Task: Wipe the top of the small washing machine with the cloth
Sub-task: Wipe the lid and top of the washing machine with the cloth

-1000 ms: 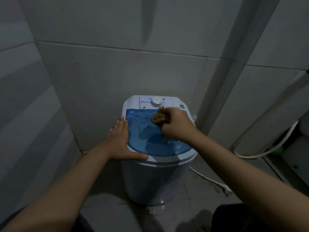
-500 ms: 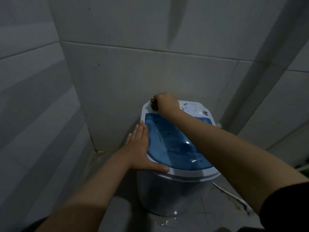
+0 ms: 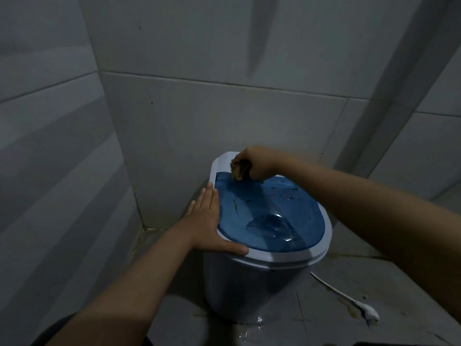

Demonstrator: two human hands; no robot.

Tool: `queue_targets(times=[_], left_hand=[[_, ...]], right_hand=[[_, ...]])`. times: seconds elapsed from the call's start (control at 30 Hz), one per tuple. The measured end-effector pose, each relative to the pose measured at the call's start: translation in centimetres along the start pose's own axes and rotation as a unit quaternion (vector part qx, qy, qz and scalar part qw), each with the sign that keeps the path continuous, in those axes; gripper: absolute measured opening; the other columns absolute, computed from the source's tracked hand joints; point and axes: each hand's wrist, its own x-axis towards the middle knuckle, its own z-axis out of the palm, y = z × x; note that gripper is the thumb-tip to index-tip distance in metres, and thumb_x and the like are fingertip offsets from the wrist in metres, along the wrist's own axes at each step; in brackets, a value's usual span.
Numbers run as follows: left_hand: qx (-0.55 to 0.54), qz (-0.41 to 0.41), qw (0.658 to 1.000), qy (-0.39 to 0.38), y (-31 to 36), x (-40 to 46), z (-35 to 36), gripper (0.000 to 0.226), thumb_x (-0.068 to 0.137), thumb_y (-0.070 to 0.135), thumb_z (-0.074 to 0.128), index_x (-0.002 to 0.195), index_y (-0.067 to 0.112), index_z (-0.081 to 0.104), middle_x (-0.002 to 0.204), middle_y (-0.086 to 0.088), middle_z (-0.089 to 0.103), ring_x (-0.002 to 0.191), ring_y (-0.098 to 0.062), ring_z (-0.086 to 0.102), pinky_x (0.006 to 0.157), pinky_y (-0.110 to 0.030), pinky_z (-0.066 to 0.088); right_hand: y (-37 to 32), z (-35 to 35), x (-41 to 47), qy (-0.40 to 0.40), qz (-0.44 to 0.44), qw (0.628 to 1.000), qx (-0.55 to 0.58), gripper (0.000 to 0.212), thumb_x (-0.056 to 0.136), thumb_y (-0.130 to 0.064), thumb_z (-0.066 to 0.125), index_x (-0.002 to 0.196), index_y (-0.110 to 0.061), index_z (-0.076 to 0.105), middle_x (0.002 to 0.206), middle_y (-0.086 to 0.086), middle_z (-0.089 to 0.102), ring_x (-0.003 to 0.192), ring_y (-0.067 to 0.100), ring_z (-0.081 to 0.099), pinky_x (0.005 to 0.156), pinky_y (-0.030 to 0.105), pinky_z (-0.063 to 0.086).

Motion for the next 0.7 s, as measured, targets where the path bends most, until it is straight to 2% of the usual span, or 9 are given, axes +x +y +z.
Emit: queue_targets(times=[0.1, 0.2, 0.4, 0.47, 0.57, 0.7], left_hand=[[0.002, 0.000, 1.000, -0.004, 0.0, 0.0, -0.1, 0.146, 0.051, 0.081, 0.062, 0.143, 0.012, -0.028, 0.150, -0.004, -0.039, 0.141, -0.020, -0.029, 0.113, -0.040, -0.012], [0.002, 0.001, 1.000, -0.005, -0.1, 0.3, -0.1, 0.148, 0.049, 0.082, 0.062, 0.142, 0.013, -0.029, 0.149, -0.004, -0.040, 0.140, -0.020, -0.030, 0.112, -0.039, -0.013], [0.002, 0.001, 1.000, -0.006, -0.1, 0.4, -0.1, 0.148, 0.050, 0.080, 0.064, 0.142, 0.012, -0.030, 0.149, -0.003, -0.041, 0.139, -0.019, -0.032, 0.111, -0.038, -0.014], [0.002, -0.001, 1.000, -0.011, -0.1, 0.4, -0.2, 0.148, 0.050, 0.080, 0.064, 0.142, 0.012, -0.030, 0.149, -0.004, -0.041, 0.139, -0.019, -0.031, 0.112, -0.038, -0.013], [0.001, -0.003, 1.000, -0.014, -0.1, 0.4, -0.1, 0.149, 0.050, 0.080, 0.064, 0.141, 0.012, -0.031, 0.148, -0.003, -0.042, 0.139, -0.019, -0.032, 0.113, -0.039, -0.013], [0.001, -0.002, 1.000, -0.009, -0.1, 0.5, -0.1, 0.148, 0.050, 0.081, 0.063, 0.142, 0.012, -0.030, 0.149, -0.004, -0.041, 0.139, -0.019, -0.031, 0.111, -0.037, -0.014]], right_hand=[[1.3, -1.9, 0.2, 0.055, 0.019, 0.998, 0.025, 0.052, 0.078, 0.007, 0.052, 0.128, -0.008, 0.055, 0.124, 0.017, 0.061, 0.112, 0.033, 0.056, 0.091, 0.041, 0.046], [2.8, -2.0, 1.2, 0.118, 0.055, 0.991, -0.013, 0.043, 0.078, 0.000, 0.059, 0.119, -0.010, 0.059, 0.117, 0.015, 0.065, 0.104, 0.032, 0.059, 0.087, 0.043, 0.051], [3.6, 1.4, 2.8, 0.112, 0.093, 0.988, -0.056, 0.028, 0.087, -0.013, 0.053, 0.112, -0.004, 0.061, 0.112, 0.020, 0.064, 0.099, 0.037, 0.061, 0.081, 0.039, 0.051], [3.7, 2.4, 2.7, 0.142, 0.087, 0.984, -0.060, 0.026, 0.087, -0.011, 0.055, 0.111, -0.002, 0.060, 0.111, 0.020, 0.062, 0.097, 0.036, 0.061, 0.079, 0.038, 0.050], [4.2, 3.9, 1.9, 0.184, 0.084, 0.978, -0.053, 0.030, 0.082, 0.001, 0.055, 0.111, -0.001, 0.058, 0.114, 0.021, 0.059, 0.097, 0.039, 0.060, 0.080, 0.044, 0.054], [3.9, 4.9, 0.4, 0.179, 0.061, 0.980, -0.066, 0.037, 0.080, 0.006, 0.053, 0.116, -0.003, 0.055, 0.121, 0.019, 0.056, 0.097, 0.039, 0.060, 0.076, 0.042, 0.051]])
